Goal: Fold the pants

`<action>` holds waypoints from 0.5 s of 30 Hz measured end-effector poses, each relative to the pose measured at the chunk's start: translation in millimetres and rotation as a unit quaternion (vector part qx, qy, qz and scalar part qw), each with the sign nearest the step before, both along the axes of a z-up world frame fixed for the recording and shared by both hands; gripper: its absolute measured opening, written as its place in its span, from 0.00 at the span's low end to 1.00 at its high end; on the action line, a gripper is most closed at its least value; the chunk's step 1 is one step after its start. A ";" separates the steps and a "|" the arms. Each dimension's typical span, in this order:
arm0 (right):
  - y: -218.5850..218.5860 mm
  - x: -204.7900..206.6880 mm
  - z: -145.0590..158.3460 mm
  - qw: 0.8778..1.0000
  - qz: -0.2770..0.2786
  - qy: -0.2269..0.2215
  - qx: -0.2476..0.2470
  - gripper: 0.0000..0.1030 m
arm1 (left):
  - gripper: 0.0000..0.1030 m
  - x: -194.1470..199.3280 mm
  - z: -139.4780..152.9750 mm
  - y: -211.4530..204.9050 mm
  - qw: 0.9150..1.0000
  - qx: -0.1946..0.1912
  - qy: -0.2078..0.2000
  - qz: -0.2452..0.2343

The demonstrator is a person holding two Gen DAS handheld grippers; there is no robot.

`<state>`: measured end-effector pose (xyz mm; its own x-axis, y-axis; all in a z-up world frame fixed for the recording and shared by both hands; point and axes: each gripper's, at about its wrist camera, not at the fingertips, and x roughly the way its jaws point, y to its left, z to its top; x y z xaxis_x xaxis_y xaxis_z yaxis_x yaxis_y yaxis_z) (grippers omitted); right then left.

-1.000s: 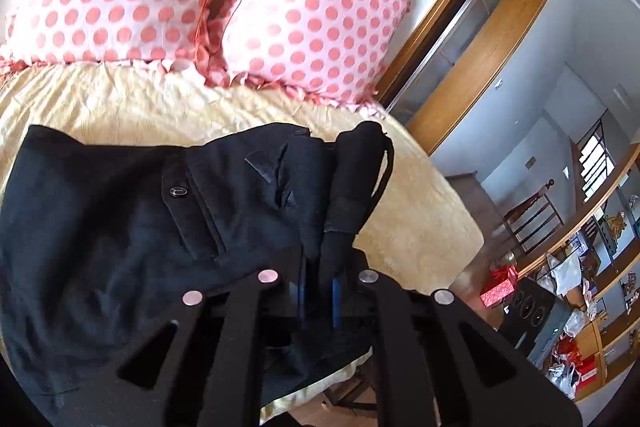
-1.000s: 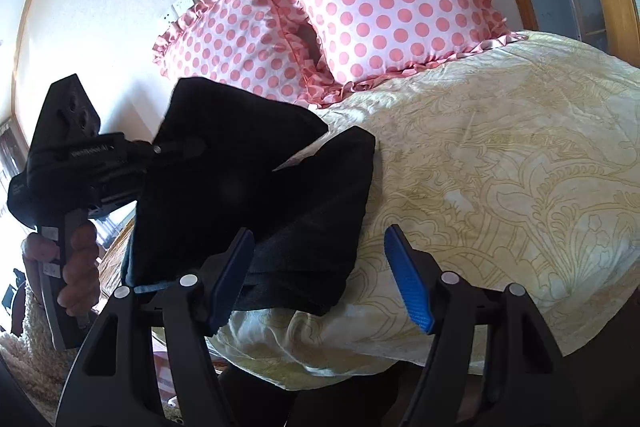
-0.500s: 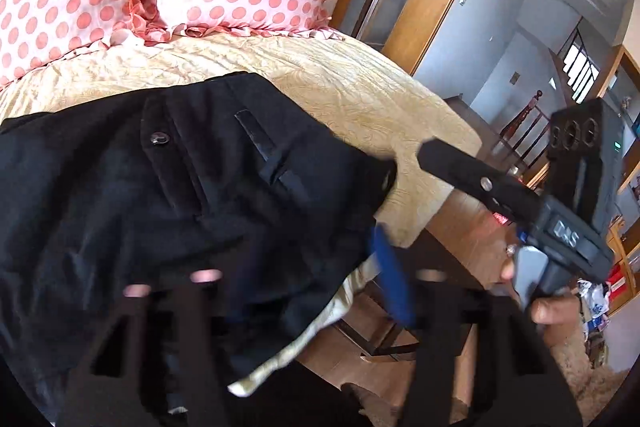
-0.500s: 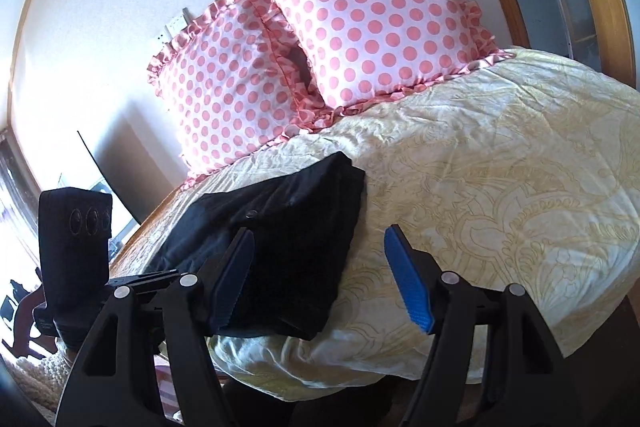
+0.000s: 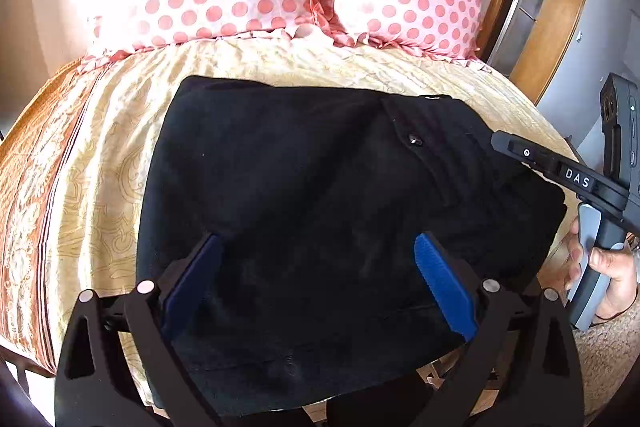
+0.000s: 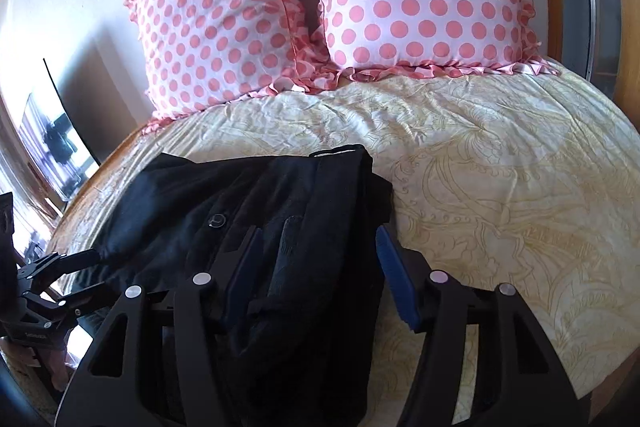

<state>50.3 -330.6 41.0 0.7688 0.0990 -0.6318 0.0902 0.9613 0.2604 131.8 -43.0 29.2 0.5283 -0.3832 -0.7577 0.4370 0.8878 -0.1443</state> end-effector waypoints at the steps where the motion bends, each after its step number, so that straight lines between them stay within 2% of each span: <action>1: -0.8 5.8 -3.4 1.000 -0.005 0.012 -0.007 0.57 | 0.94 2.0 -2.1 0.3 1.000 0.001 0.003 -0.001; 3: -0.9 14.9 -11.7 0.999 -0.005 0.034 -0.016 0.48 | 0.94 4.2 -6.5 1.4 1.000 0.008 0.002 -0.003; 5: 1.5 17.3 -18.9 0.999 0.008 0.043 -0.009 0.22 | 0.94 1.6 -8.1 0.7 1.000 0.020 -0.004 -0.007; 7: 5.7 10.2 -19.9 0.999 0.011 0.039 -0.012 0.13 | 0.94 -1.2 -11.4 -2.7 0.999 0.030 -0.008 -0.011; 9: 4.0 -1.7 -22.4 0.999 0.001 0.037 0.001 0.08 | 0.95 -2.0 -13.9 0.0 1.000 0.025 -0.007 -0.015; 12: -6.8 -16.3 -28.9 0.998 -0.028 0.034 0.034 0.08 | 0.95 -3.5 -14.6 2.2 1.000 0.015 -0.007 -0.020; 15: -4.6 -16.2 -23.5 0.999 -0.033 0.035 0.012 0.13 | 0.94 -3.0 -4.3 6.0 1.000 -0.002 -0.008 -0.019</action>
<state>34.0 -335.1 17.6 0.7283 0.0651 -0.6822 0.1723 0.9461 0.2742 128.7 -37.0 24.9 0.5250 -0.4065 -0.7478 0.4728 0.8699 -0.1409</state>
